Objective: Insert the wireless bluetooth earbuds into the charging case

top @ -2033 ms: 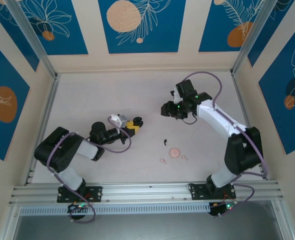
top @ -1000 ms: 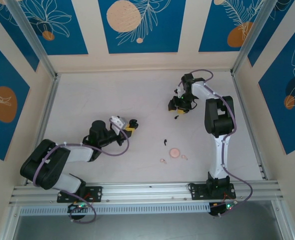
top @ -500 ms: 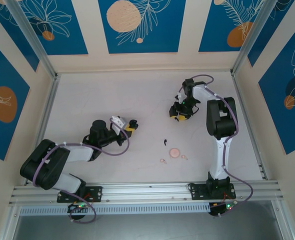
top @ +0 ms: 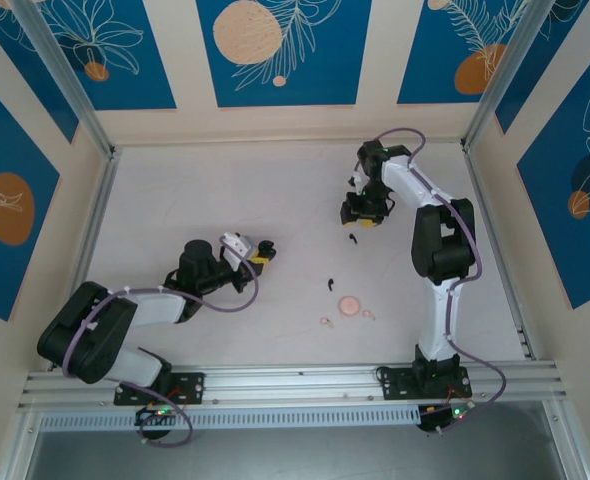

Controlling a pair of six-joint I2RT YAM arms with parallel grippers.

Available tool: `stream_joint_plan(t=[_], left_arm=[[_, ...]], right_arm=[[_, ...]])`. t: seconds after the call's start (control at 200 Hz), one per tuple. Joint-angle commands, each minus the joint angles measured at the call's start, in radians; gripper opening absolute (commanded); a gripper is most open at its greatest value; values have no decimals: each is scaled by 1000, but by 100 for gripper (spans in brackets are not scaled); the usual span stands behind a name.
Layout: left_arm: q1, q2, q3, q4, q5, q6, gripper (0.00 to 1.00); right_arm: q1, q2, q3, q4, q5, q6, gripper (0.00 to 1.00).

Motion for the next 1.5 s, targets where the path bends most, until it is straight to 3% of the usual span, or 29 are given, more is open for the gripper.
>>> stream_joint_plan(t=[0.0, 0.36, 0.58, 1.495], left_arm=[[-7, -21, 25, -24, 13, 30, 8], [-7, -43, 35, -80, 0, 57, 8], [-7, -46, 37, -89, -2, 58, 8], [-7, -54, 45, -123, -2, 69, 8]], right_arm=[[22, 64, 51, -81, 97, -88, 48], [45, 182, 156, -80, 58, -173, 43], [55, 228, 169, -87, 105, -174, 39], [87, 253, 178, -168, 153, -151, 28]])
